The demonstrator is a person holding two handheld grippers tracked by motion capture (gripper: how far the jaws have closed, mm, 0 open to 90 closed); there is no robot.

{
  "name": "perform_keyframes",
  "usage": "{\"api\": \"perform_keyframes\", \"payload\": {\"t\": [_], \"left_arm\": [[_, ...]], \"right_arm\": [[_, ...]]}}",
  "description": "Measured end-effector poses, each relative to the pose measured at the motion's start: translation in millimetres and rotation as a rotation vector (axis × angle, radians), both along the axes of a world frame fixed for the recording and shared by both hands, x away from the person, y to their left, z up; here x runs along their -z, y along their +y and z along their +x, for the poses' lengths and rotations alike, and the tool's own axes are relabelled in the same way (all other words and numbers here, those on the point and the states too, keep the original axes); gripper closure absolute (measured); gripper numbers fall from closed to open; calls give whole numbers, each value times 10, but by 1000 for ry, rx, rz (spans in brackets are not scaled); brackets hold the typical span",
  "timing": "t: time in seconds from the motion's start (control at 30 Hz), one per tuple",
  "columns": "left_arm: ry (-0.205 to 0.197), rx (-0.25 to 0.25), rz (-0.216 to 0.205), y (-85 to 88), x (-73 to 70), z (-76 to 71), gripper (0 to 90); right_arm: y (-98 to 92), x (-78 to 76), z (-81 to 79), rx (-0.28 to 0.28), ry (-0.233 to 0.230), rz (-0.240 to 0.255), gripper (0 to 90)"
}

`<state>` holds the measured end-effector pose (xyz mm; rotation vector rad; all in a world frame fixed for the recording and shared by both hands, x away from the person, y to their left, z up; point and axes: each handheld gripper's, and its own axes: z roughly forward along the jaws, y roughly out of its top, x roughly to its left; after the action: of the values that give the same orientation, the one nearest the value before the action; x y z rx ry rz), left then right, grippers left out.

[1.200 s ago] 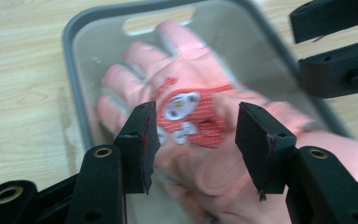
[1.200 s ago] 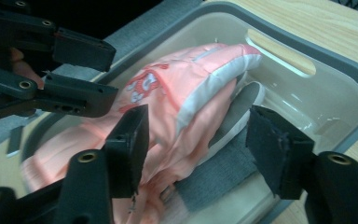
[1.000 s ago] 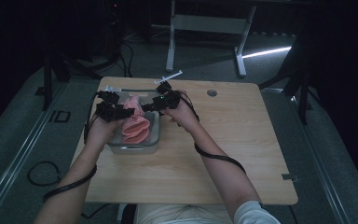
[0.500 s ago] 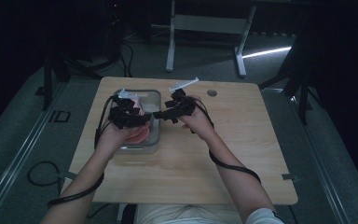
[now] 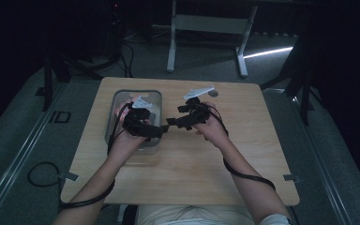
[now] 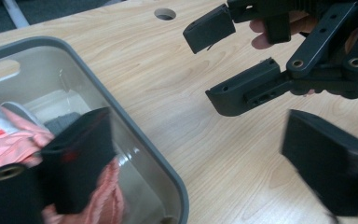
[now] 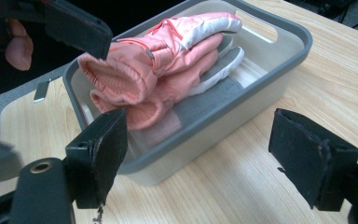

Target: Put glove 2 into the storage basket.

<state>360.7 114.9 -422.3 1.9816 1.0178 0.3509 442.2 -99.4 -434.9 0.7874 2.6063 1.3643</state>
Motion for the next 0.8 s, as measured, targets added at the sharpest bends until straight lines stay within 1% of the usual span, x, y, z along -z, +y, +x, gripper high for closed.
{"api": "perform_keyframes", "payload": {"t": [0.03, 0.1, 0.3, 0.33, 0.37, 0.4, 0.47, 0.57, 0.7, 0.73, 0.77, 0.8], "left_arm": [[-4, 5, 1, -23, 7, -12, 14], [-14, 21, 4, -67, 22, -40, 13], [-20, 59, -10, -177, 70, -109, 13], [-20, 59, -10, -177, 70, -109, 13], [-20, 77, -19, -208, 87, -137, 13], [-20, 86, -20, -228, 97, -155, 13], [-28, 102, -15, -279, 123, -196, 13], [-31, 124, -9, -331, 154, -238, 13], [-43, 140, -11, -391, 212, -294, 14], [-46, 153, -21, -401, 244, -302, 14], [-55, 172, -39, -407, 274, -314, 14], [-57, 186, -47, -413, 296, -325, 13]], "right_arm": [[-25, 12, -11, 0, -2, 1, 194], [-78, 45, -38, -6, -2, 0, 191], [-208, 155, -115, -8, 1, -3, 189], [-208, 155, -115, -8, 1, -3, 189], [-223, 170, -123, -8, 6, -3, 189], [-261, 203, -144, -4, 9, -3, 189], [-308, 235, -173, -4, 6, 7, 186], [-362, 285, -208, 1, -9, -8, 183], [-447, 368, -237, 10, -5, -13, 180], [-463, 381, -241, 14, -1, -11, 180], [-484, 404, -250, 25, -11, -18, 181], [-499, 421, -261, 31, -25, -24, 181]]}}
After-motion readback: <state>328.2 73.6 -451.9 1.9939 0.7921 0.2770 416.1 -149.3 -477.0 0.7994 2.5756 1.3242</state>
